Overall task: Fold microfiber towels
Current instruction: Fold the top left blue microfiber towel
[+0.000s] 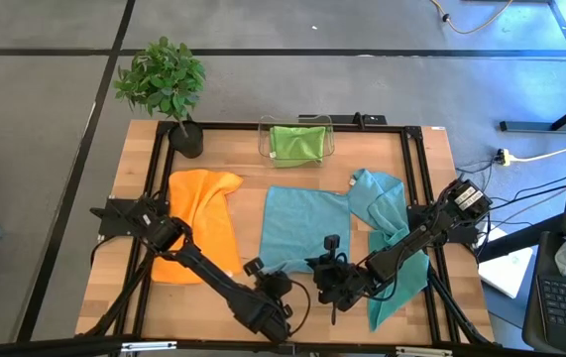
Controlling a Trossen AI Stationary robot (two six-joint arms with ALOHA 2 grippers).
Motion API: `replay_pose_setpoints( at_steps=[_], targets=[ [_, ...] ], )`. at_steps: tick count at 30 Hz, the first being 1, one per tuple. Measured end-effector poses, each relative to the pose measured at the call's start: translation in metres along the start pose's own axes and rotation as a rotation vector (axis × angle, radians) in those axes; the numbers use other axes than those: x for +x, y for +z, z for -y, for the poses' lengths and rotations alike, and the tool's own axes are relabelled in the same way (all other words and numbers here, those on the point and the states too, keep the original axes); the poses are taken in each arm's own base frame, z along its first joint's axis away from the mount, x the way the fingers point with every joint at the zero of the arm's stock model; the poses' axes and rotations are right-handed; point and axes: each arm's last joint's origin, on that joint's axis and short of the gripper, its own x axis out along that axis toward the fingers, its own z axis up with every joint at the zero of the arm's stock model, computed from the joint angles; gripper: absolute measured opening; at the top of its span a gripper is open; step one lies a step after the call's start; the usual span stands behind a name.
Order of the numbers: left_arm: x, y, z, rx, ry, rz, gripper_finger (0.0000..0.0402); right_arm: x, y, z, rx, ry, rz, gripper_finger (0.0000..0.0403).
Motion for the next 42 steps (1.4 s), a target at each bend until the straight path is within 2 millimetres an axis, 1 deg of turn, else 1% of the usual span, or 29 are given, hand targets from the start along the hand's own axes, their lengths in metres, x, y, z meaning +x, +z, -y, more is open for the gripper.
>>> replay_pose_setpoints(
  at_steps=[2,5,7,10,12,15,19,22,25,29,32,35,39,42],
  targets=[
    [-0.004,-0.001,-0.003,0.014,0.017,-0.022,0.0000,0.000,0.000,0.000,-0.001,0.009,-0.001,0.0012],
    [-0.016,0.000,-0.008,0.033,0.043,-0.063,0.0000,0.000,0.000,-0.002,-0.020,0.086,-0.013,0.0012],
    [-0.029,0.000,-0.009,0.050,0.051,-0.074,0.0000,0.000,0.000,-0.005,-0.016,0.177,-0.027,0.0012],
    [-0.049,0.003,-0.009,0.078,0.036,-0.081,0.0000,-0.002,-0.001,-0.010,-0.007,0.365,-0.061,0.0012],
    [-0.059,0.004,-0.009,0.088,0.015,-0.101,0.0000,-0.004,-0.003,-0.014,0.002,0.494,-0.098,0.0012],
    [-0.070,0.005,-0.006,0.104,-0.041,-0.129,0.0000,-0.007,-0.003,-0.019,0.017,0.616,-0.113,0.0012],
    [-0.073,0.000,-0.002,0.124,-0.091,-0.187,0.0000,-0.010,-0.003,-0.022,-0.022,0.666,-0.109,0.0012],
    [-0.078,-0.005,0.002,0.114,-0.124,-0.185,0.0000,-0.010,-0.001,-0.022,-0.016,0.648,-0.086,0.0013],
    [-0.083,-0.010,0.009,0.118,-0.177,-0.164,0.0000,-0.010,0.000,-0.022,-0.013,0.660,-0.075,0.0024],
    [-0.087,-0.013,0.014,0.164,-0.224,-0.140,0.0000,-0.011,0.000,-0.023,-0.016,0.702,-0.081,0.0059],
    [-0.087,-0.012,0.017,0.179,-0.252,-0.124,0.0000,-0.015,-0.001,-0.027,-0.011,0.745,-0.091,0.0097],
    [-0.088,-0.010,0.022,0.218,-0.298,-0.085,0.0005,-0.020,-0.002,-0.032,-0.012,0.748,-0.090,0.0141],
    [-0.084,-0.009,0.026,0.311,-0.336,-0.080,0.0036,-0.030,-0.005,-0.040,-0.032,0.766,-0.094,0.0200],
    [-0.074,-0.017,0.026,0.450,-0.336,-0.111,0.0072,-0.039,-0.013,-0.046,-0.045,0.774,-0.153,0.0236]
  ],
)
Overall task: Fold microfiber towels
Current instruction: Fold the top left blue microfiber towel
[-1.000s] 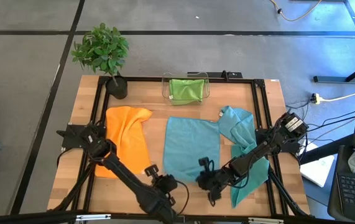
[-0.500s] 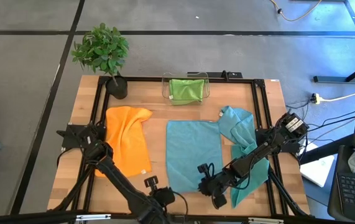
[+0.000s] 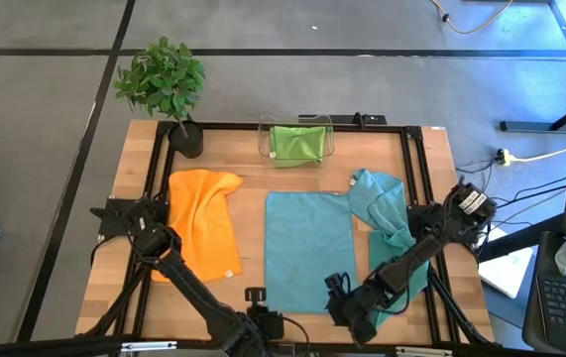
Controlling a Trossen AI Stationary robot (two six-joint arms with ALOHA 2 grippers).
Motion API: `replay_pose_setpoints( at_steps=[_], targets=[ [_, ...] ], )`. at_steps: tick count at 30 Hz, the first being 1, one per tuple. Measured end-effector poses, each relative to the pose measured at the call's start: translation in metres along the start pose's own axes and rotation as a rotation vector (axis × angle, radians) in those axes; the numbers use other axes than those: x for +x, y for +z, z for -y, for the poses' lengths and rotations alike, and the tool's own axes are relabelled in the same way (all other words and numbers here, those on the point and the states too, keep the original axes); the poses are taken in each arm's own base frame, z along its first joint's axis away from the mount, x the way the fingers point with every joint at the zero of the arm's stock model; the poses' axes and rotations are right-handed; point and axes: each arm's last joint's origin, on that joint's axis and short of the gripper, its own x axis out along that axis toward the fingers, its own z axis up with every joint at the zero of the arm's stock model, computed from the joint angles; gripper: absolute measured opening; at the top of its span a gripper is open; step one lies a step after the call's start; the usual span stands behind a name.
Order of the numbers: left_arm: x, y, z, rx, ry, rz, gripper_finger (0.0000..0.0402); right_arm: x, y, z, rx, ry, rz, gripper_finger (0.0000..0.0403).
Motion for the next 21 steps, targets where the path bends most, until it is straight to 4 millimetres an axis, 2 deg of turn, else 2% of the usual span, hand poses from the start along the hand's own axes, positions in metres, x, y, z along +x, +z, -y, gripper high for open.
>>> replay_pose_setpoints(
  at_steps=[4,9,15,21],
  targets=[
    [0.018,-0.018,0.000,0.211,0.061,-0.047,0.0116,-0.003,-0.019,-0.014,-0.003,-0.013,-0.145,0.0259],
    [0.034,-0.036,0.000,0.339,0.163,-0.048,0.0147,-0.009,-0.037,-0.028,-0.011,-0.096,-0.256,0.0249],
    [0.037,-0.033,0.002,0.397,0.201,0.035,0.0155,-0.013,-0.044,-0.040,-0.042,-0.155,-0.254,0.0209],
    [0.037,-0.029,0.008,0.470,0.137,0.062,0.0155,-0.013,-0.046,-0.043,-0.020,-0.165,-0.251,0.0177]
  ],
)
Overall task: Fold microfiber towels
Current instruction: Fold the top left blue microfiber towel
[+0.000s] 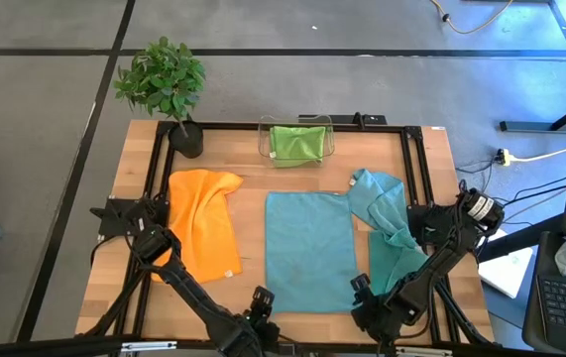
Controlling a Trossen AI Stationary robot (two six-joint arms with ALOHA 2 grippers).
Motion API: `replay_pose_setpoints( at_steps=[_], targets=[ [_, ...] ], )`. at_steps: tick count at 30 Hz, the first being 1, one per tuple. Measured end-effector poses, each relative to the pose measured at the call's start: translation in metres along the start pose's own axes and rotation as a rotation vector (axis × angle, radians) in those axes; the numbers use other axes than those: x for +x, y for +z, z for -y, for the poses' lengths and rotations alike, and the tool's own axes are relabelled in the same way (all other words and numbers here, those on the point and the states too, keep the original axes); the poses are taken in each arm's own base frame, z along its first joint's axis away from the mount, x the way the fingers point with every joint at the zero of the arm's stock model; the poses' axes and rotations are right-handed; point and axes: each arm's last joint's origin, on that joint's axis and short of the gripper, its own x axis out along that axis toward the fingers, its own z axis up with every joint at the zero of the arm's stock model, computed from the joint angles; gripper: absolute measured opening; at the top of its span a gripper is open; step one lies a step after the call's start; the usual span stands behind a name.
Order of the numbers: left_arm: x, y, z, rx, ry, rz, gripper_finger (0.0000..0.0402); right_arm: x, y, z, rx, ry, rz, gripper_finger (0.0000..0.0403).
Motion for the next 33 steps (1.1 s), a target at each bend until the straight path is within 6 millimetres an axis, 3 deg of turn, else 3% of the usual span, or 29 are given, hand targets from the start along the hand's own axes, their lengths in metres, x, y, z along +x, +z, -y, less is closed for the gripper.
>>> replay_pose_setpoints(
  at_steps=[7,20,25,33],
  targets=[
    [0.004,-0.005,-0.003,0.113,0.019,-0.038,0.0155,0.000,-0.001,0.000,0.004,0.004,-0.008,0.0161],
    [0.025,-0.014,-0.004,0.114,0.030,-0.036,0.0150,-0.007,-0.009,-0.003,0.037,-0.009,-0.052,0.0160],
    [0.026,-0.014,-0.003,0.108,0.027,-0.028,0.0112,-0.007,-0.009,-0.003,0.034,-0.014,-0.053,0.0160],
    [0.028,-0.010,-0.001,0.078,0.003,-0.004,0.0008,-0.006,-0.011,-0.002,0.024,-0.031,-0.045,0.0160]
  ],
)
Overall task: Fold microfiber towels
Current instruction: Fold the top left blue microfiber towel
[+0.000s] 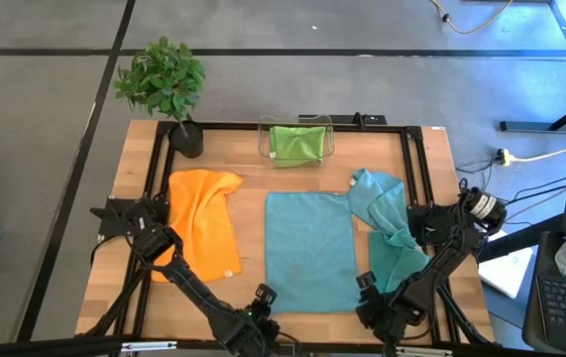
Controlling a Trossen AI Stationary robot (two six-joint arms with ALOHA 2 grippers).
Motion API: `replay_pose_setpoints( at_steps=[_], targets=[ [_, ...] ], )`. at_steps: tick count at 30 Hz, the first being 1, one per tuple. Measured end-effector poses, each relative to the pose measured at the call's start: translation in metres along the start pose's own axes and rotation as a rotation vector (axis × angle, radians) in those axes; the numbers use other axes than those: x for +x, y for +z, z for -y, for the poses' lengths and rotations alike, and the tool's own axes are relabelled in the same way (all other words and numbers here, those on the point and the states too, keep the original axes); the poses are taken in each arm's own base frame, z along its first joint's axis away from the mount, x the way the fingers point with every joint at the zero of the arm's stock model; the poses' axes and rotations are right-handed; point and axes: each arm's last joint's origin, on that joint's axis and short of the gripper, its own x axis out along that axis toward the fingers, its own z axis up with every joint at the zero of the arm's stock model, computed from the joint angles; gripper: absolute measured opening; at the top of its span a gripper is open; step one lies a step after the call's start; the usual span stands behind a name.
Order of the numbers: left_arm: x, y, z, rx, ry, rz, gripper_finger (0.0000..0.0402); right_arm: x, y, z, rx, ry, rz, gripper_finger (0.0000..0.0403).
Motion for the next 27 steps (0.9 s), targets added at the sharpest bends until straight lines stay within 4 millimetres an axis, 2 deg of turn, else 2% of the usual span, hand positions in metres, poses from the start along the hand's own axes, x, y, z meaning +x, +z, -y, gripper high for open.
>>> replay_pose_setpoints(
  at_steps=[8,16,19,23,27],
  targets=[
    [0.001,0.000,-0.001,-0.021,0.002,0.001,0.0002,0.002,-0.001,0.000,-0.013,0.010,0.016,0.0123],
    [-0.002,0.001,0.000,-0.017,0.004,-0.002,0.0001,0.002,0.000,-0.001,-0.031,0.014,0.030,0.0035],
    [-0.008,0.005,-0.001,-0.012,0.002,-0.003,0.0000,0.001,0.001,0.000,-0.046,0.007,0.022,0.0008],
    [-0.026,0.013,-0.005,-0.044,0.000,0.002,0.0000,-0.006,0.005,-0.001,-0.057,-0.007,-0.021,0.0016],
    [-0.043,0.022,-0.005,-0.150,-0.020,0.043,0.0000,-0.021,0.015,-0.007,-0.070,0.008,-0.042,0.0008]
  ],
)
